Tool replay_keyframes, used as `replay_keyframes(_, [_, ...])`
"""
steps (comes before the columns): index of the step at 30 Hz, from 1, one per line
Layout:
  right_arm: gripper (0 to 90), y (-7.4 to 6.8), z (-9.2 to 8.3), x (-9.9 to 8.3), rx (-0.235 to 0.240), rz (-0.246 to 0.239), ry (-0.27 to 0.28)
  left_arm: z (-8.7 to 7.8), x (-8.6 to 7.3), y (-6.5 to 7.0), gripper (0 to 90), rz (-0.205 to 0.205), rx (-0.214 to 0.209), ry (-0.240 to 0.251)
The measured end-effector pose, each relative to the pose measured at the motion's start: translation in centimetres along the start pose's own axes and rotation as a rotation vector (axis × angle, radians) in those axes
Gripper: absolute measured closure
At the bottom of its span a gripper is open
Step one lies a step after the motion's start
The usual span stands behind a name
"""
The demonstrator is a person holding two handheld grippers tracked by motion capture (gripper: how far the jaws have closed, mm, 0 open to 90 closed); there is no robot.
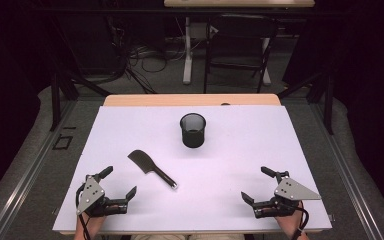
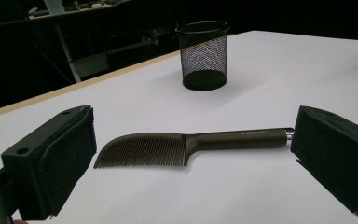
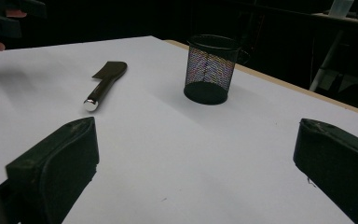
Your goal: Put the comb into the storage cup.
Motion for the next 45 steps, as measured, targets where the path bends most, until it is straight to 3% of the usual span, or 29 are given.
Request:
replay_keyframes(15, [0.0,0.1,0.1,0.0,-0.002,0.000,-0.004,0.4,0.3,0.2,0.3,-0.008,-0.013,-0.022])
replay_keyframes(25, [0.0,0.0,0.3,-0.2,0.004,0.002,-0.014,1.6,1.0,0.6,0.0,-0.013,-0.017,-0.031])
replay_keyframes(35, [0.0,0.1,0.5,-0.2,0.002,-0.001,-0.016,3.2,1.0,1.2,0.0,-0.038,-0.082,-0.076])
replay_keyframes(45, [0.0,0.2,0.6,-0.3,0.004,0.000,-0.021,4.8,1.3,1.7,0.1,-0.051,-0.105,-0.103])
Point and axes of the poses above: each handheld gripper's, and its own axes: z roughly forward along the jaws, x roughly out of its top, y roughly to its right, the point moved 9 cm from there along z, roughly forward along the jaws, and after that the axes turned 7 degrees about z, right-handed, at the moved point
